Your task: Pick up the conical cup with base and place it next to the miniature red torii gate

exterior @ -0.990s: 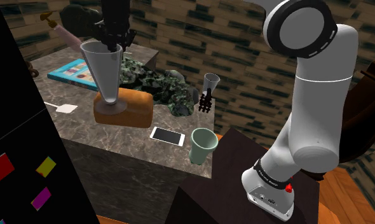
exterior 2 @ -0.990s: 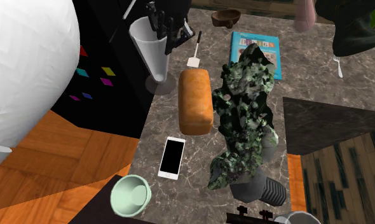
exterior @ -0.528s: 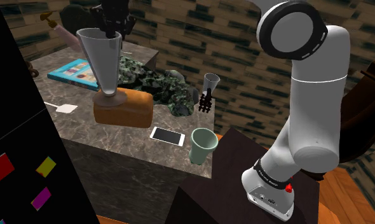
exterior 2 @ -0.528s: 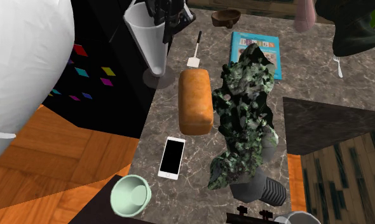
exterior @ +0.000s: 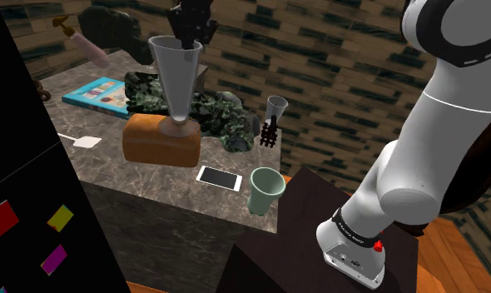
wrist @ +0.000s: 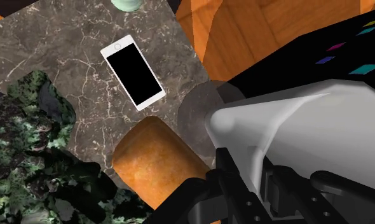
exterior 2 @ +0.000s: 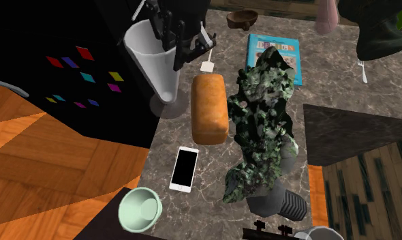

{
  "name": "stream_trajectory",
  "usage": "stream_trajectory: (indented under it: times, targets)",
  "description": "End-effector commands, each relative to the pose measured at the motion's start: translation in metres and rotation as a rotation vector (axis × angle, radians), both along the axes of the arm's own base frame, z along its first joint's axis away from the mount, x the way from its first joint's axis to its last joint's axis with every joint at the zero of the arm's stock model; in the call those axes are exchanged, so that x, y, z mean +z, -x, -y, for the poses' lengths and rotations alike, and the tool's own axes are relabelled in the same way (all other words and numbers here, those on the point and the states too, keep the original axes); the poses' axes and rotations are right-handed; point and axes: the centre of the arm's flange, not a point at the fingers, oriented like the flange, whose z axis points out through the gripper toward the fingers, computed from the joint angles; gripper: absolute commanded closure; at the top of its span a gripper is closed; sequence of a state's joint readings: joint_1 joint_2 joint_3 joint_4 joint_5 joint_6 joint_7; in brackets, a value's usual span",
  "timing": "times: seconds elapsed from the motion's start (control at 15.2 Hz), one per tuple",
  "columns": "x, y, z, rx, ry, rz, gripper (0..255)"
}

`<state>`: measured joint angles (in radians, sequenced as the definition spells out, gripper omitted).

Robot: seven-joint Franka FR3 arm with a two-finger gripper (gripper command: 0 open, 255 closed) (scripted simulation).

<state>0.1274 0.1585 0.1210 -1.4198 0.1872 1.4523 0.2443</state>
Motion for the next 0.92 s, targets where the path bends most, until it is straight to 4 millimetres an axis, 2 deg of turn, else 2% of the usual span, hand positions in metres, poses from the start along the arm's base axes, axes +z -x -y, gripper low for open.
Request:
stream_trajectory:
  times: [0.0,0.86]
  targets:
    - [0.003,0.018,0.017,0.000,-0.001,0.000,255]
    - [0.031,0.140,0.134,0.000,-0.001,0.000,255]
